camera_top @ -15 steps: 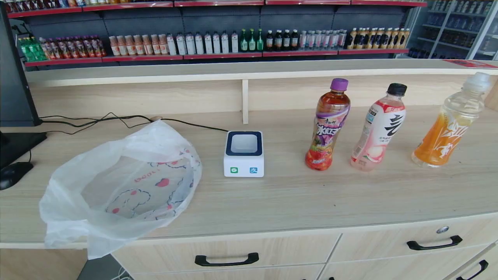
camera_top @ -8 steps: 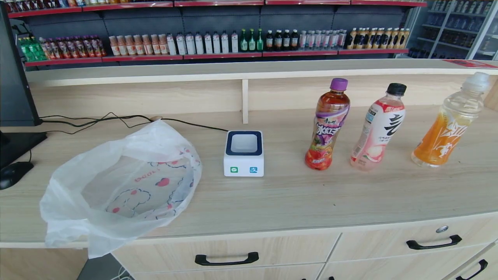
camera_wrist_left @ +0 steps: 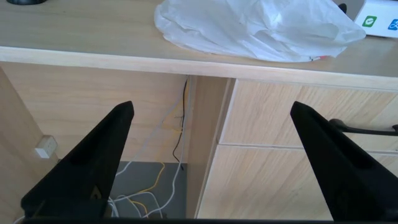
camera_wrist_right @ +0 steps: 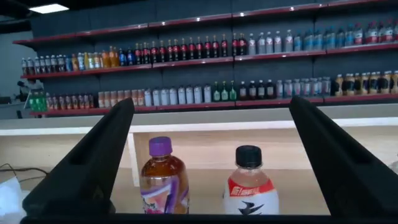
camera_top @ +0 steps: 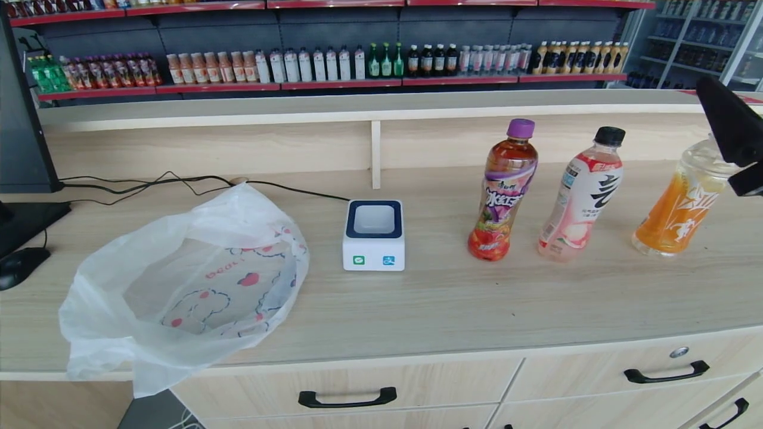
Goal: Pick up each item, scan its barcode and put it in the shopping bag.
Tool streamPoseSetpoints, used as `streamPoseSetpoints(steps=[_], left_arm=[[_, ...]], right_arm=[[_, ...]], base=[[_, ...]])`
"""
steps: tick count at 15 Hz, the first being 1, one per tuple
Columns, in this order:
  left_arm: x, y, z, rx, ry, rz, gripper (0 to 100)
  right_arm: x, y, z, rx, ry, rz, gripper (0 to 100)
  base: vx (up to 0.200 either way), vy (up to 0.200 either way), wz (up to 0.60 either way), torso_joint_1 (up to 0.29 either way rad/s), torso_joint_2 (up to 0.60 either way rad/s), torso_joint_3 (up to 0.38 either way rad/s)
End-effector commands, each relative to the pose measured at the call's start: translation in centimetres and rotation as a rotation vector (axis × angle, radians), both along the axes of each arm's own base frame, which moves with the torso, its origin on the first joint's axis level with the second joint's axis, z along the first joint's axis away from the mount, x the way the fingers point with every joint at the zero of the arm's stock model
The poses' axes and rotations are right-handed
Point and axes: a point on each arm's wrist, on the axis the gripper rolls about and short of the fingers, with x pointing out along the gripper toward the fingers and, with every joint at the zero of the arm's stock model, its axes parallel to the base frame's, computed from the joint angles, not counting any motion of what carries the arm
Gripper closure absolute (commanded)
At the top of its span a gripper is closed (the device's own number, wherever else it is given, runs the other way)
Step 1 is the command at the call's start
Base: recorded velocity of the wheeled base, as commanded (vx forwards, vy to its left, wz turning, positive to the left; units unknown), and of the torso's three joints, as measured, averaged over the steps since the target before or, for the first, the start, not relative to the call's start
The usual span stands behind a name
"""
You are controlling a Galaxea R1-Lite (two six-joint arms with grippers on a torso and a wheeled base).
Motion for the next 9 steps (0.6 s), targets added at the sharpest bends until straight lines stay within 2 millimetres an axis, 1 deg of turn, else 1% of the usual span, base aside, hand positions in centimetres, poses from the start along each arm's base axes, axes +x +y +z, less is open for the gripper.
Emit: streamPoseSetpoints(steps=[1, 3, 6, 9], left_arm=[[0.0, 0.0, 0.0, -0.002, 0.000, 0.000, 0], [0.0, 0.0, 0.0, 0.000, 0.001, 0.000, 0], [0.0, 0.0, 0.0, 0.000, 0.001, 0.000, 0], [0.0, 0.0, 0.0, 0.000, 0.000, 0.000, 0]], right_arm=[[2.4, 4.5, -1.8, -0.016, 0.085, 0.091, 0], [2.7, 5.9, -2.7, -0.032, 0.121, 0.139, 0], [3.2, 7.2, -4.1, -0.062, 0.174, 0.170, 0], [4.4, 8.0, -4.7, -0.057, 0.203, 0.134, 0]], base=[[0.000, 0.000, 0.00, 0.000, 0.00, 0.000], [0.000, 0.000, 0.00, 0.000, 0.00, 0.000], [0.000, 0.000, 0.00, 0.000, 0.00, 0.000], [0.000, 0.000, 0.00, 0.000, 0.00, 0.000]])
